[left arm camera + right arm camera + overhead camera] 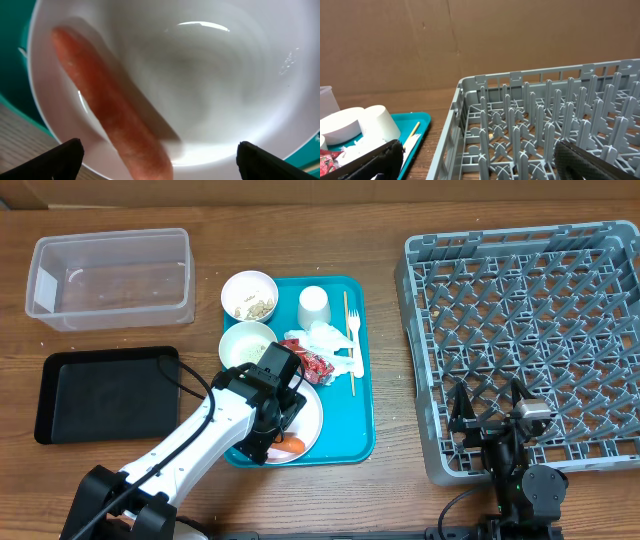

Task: Sort waste into correct bins and load items into the dishwasher rack
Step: 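Reach the left gripper to the white plate and grasp the carrot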

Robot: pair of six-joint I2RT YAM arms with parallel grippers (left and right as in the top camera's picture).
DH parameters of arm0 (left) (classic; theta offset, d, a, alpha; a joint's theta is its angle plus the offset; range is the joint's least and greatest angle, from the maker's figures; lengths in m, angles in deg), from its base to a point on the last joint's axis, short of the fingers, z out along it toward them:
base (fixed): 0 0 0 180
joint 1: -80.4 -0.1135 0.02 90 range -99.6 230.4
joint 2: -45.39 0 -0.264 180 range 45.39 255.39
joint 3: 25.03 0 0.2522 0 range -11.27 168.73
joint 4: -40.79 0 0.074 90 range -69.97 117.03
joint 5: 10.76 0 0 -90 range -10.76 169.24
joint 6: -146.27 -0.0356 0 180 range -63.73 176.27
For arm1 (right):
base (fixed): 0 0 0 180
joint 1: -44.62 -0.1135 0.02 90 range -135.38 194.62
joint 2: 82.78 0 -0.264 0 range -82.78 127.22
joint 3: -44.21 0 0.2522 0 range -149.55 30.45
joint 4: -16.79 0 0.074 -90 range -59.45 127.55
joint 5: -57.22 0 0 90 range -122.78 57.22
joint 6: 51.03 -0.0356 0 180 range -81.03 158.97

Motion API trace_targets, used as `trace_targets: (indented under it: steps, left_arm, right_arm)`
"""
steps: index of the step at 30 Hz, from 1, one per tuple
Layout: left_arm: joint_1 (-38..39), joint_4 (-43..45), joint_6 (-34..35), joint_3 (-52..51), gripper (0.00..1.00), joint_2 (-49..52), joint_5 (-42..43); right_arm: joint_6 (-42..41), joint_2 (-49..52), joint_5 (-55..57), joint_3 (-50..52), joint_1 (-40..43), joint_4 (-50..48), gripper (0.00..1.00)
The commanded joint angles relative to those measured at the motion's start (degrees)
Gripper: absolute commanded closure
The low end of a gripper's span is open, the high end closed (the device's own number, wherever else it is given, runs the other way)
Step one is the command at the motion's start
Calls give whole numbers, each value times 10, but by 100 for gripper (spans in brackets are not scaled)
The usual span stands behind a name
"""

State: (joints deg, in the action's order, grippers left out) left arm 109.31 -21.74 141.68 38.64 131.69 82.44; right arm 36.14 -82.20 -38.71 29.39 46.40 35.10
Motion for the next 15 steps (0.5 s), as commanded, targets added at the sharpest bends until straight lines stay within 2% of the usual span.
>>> trace_targets:
  steps: [1,8,13,15]
  left_arm:
    - [3,28,21,-27,0,7,-7]
    - [3,59,21,-45,0,7,-6]
    - [4,79,23,-64,12,7,-7]
    - [4,86,23,-69,13,7,-9]
  right_arm:
    - [-1,-3,3,6,1,-2,0]
    - [-1,-3,3,6,1,-2,0]
    - [-1,-3,3,6,1,-2,0]
    - [-1,-3,3,6,1,-2,0]
